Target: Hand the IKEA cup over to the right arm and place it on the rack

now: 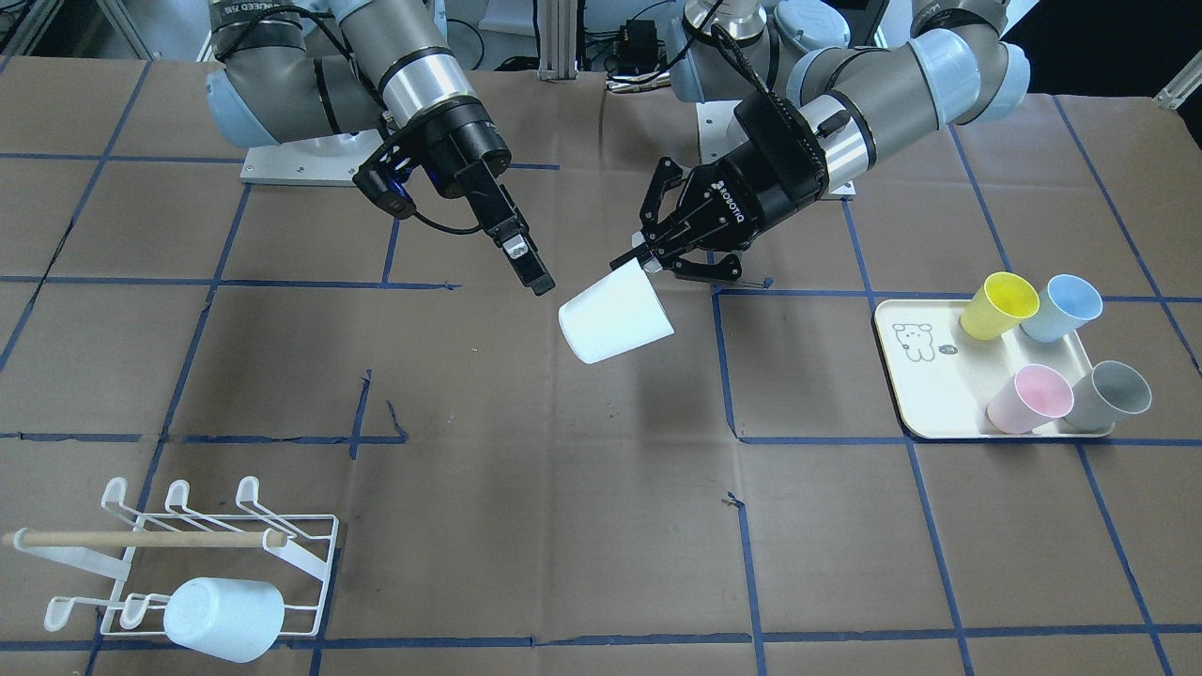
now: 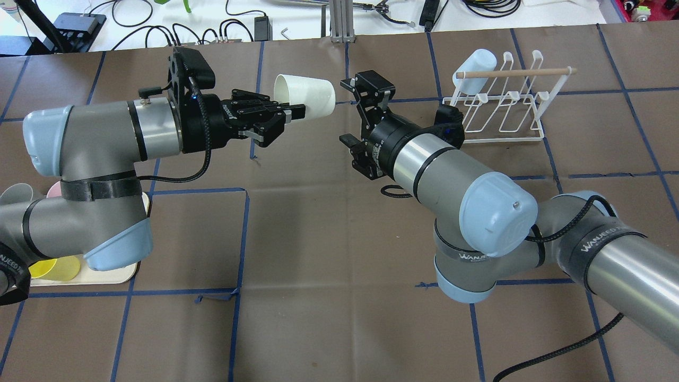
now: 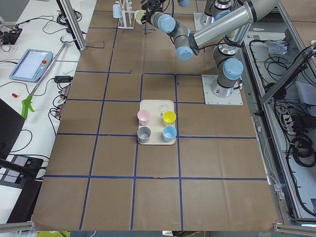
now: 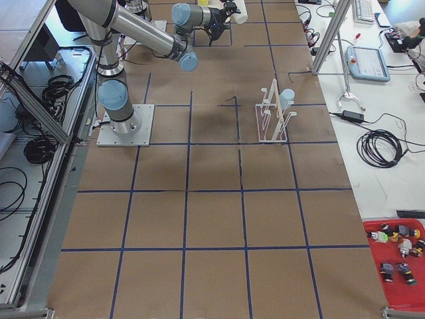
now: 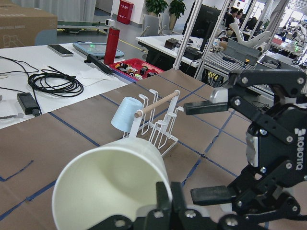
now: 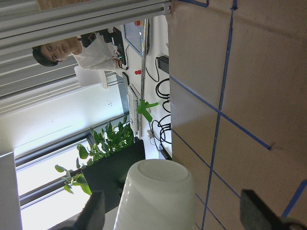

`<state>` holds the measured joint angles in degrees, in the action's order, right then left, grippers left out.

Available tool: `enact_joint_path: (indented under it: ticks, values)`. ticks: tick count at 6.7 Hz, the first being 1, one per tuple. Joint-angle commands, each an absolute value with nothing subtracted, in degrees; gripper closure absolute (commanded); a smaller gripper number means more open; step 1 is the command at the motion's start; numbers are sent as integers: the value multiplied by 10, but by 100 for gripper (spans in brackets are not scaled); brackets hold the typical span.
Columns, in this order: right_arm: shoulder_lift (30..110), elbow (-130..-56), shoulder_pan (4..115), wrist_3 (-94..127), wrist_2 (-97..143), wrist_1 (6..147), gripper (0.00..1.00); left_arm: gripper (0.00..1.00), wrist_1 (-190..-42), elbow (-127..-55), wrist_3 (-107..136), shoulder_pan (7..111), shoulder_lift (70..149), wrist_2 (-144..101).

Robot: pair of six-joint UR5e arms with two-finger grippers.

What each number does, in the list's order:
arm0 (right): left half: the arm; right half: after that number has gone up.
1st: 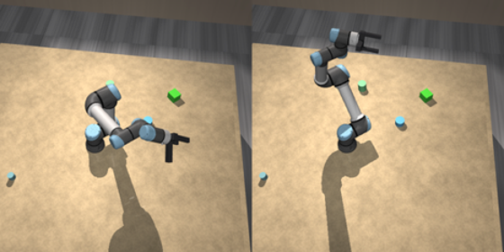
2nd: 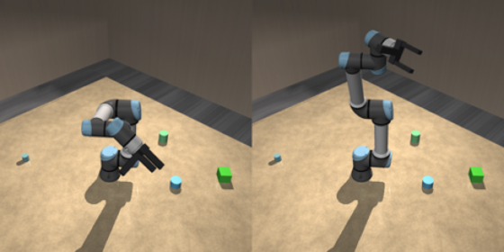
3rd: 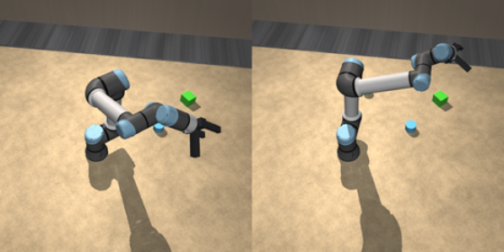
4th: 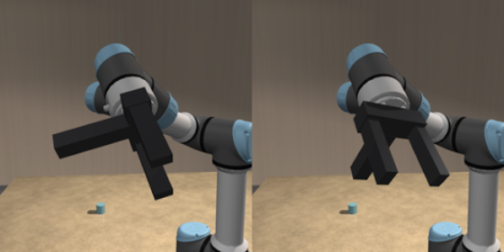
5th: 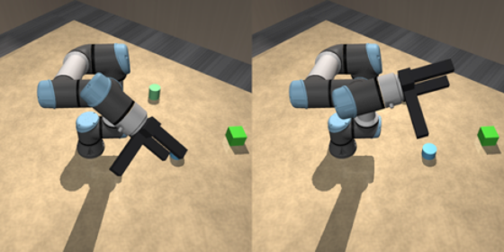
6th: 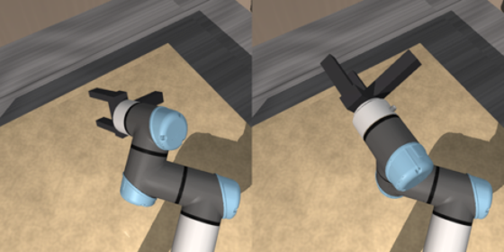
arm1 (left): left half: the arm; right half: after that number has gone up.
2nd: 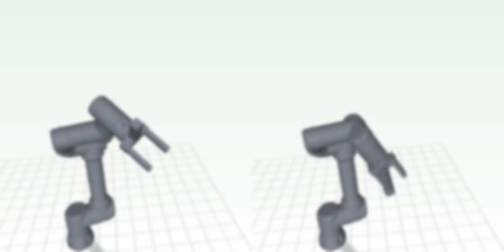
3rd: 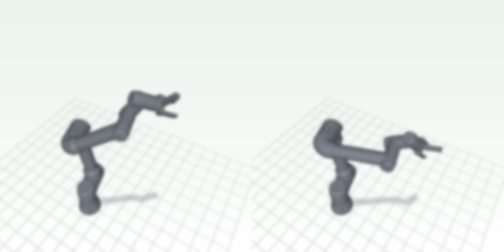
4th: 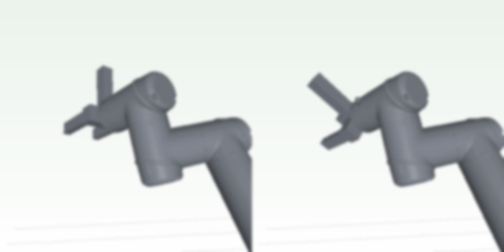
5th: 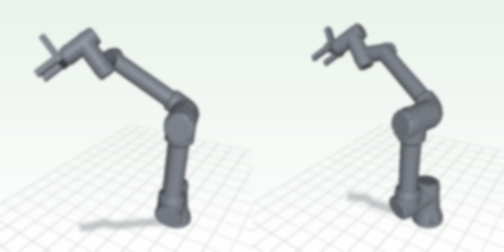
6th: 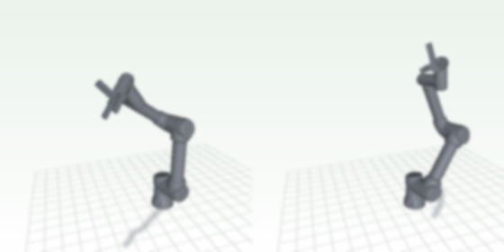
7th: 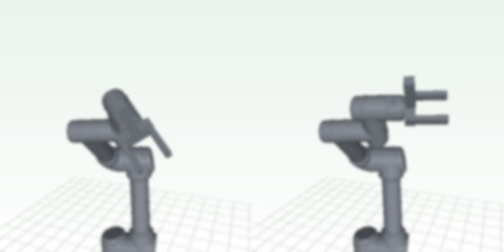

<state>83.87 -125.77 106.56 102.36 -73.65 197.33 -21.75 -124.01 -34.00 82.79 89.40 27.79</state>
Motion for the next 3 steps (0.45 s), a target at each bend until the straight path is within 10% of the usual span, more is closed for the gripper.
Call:
enact_joint_path:
  ticks: [1, 3]
  values:
    - [836, -1238, 1087, 1024, -756, 1940, 1, 94, -218, -1240, -335, 828, 894, 278]
    - [827, -1213, 1099, 1055, -766, 1920, 1, 94, -217, -1240, -329, 828, 894, 279]
